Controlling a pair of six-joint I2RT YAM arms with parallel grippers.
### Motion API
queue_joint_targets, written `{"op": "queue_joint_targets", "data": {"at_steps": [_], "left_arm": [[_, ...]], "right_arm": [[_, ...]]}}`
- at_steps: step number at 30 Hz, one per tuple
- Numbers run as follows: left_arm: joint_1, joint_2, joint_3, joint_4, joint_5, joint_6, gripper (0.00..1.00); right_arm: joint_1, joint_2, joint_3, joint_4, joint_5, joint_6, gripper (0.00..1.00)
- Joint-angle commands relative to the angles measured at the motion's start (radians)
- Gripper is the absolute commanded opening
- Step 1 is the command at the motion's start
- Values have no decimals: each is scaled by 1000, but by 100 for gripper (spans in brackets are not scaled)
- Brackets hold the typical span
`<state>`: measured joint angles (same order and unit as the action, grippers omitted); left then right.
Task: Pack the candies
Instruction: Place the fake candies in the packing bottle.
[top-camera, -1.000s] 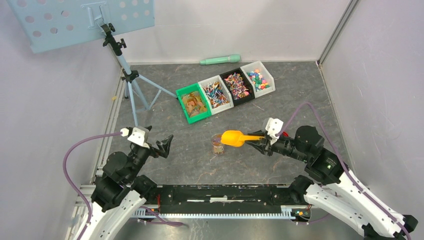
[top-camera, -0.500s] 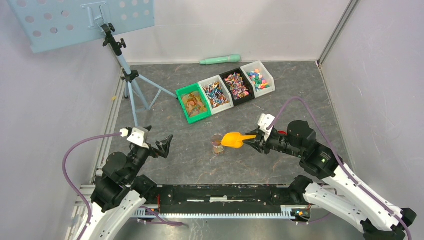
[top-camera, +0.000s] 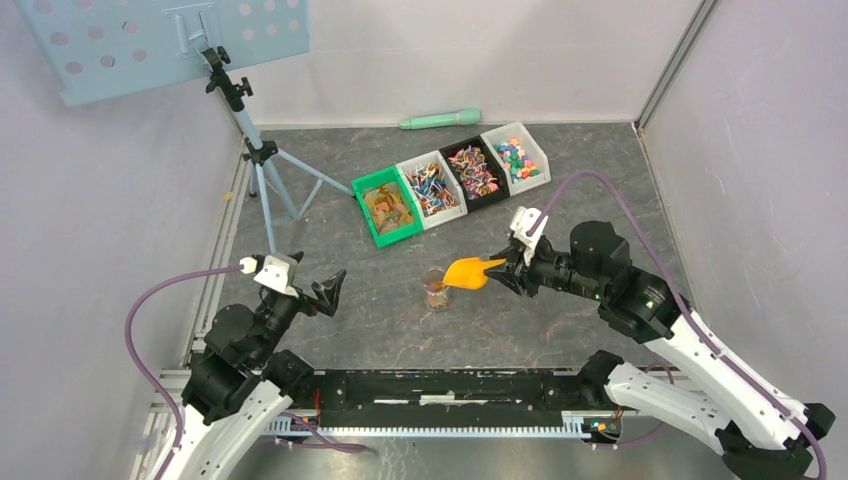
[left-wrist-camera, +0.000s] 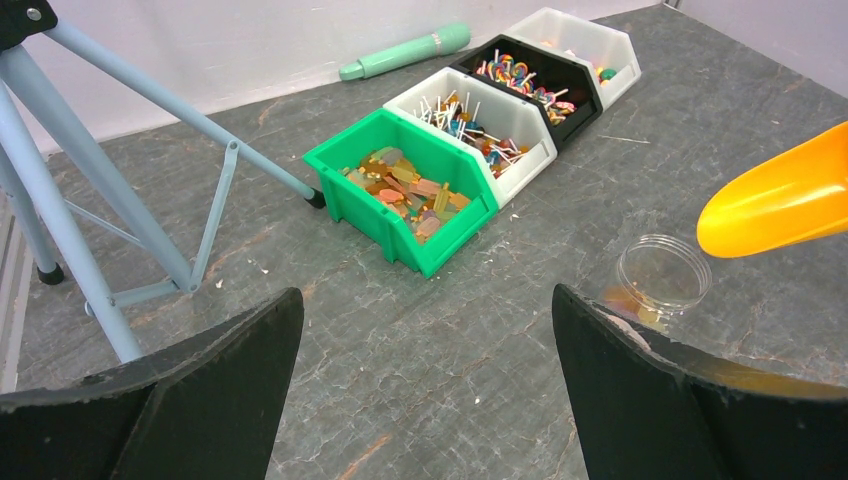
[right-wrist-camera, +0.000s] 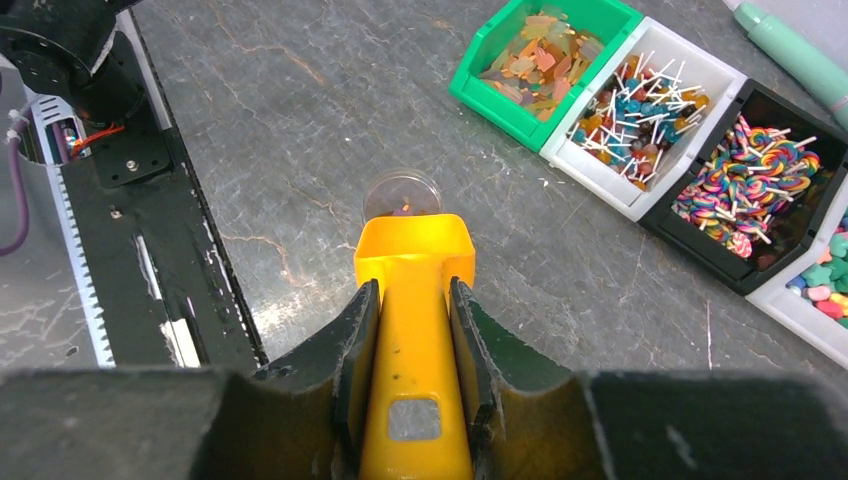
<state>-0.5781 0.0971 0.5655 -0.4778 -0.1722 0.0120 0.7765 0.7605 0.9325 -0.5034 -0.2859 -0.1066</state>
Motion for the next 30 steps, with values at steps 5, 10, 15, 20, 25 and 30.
{"op": "queue_joint_targets", "data": {"at_steps": [5,10,15,20,25,30], "left_arm": [[4,-8,-2,20,11,-14,100],[4,-10,-1,18,10,-14,100],[4,-13,0,18,10,-14,100],[4,-14,2,17,10,-14,100],[5,-20,3,13,7,-14,100],[4,-27,4,13,2,-14,100]], "right_arm": [[0,68,125,-57,-1,75,0],[11,135,185,-140,23,100,0],[37,153,205,-140,49,142,0],[76,210,277,-198,125,160,0],[92,244,327,-230,178,173,0],[96,234,329,-140,172,179,0]]}}
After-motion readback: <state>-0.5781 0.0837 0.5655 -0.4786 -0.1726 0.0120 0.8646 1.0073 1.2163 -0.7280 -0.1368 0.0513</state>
